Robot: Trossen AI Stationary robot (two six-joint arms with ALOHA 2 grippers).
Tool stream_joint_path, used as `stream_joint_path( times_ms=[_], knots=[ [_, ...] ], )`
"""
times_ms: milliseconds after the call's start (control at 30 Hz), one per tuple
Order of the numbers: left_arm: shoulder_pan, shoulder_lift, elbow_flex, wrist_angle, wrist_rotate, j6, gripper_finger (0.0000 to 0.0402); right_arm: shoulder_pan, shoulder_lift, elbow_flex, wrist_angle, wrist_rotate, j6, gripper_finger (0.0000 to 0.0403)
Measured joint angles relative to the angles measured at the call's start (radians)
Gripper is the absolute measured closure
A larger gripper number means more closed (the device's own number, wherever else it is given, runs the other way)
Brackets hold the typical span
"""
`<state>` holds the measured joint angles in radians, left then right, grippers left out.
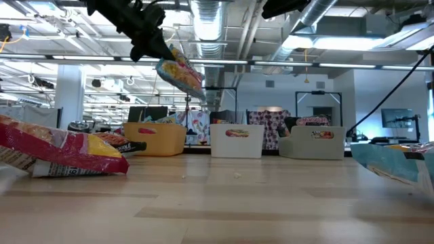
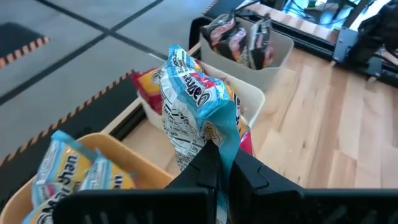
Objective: Sort Maruchan noodles
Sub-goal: Put the blue noodle pack into the orange bin
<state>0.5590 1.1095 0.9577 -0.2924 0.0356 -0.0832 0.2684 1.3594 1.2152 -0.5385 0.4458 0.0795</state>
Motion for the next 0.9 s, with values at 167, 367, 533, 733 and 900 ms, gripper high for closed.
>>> stream_joint_path(
  times_ms=[167, 367, 533, 733, 900],
  knots=[
    [0.083, 0.002, 0.0, -0.019, 0.063, 0.012, 0.0401, 0.0, 0.003, -0.001, -0.001, -0.003, 0.0, 0.0262],
    [0.166, 0.002, -0.051, 0.041, 0.126, 0.023, 0.0401, 0.0, 0.003, -0.001, -0.001, -0.003, 0.029, 0.0262],
    [0.228, 0.003, -0.188, 0.21, 0.215, 0.026, 0.0401, 0.0, 0.003, -0.001, -0.002, -0.003, 0.047, 0.0262],
    [0.296, 0.002, -0.322, 0.379, 0.235, 0.021, 0.0401, 0.0, 0.003, -0.001, -0.002, -0.003, 0.078, 0.0262],
    [0.36, 0.002, -0.384, 0.432, 0.312, 0.039, 0.0401, 0.0, 0.003, -0.001, -0.003, -0.003, 0.098, 0.0262]
  ],
)
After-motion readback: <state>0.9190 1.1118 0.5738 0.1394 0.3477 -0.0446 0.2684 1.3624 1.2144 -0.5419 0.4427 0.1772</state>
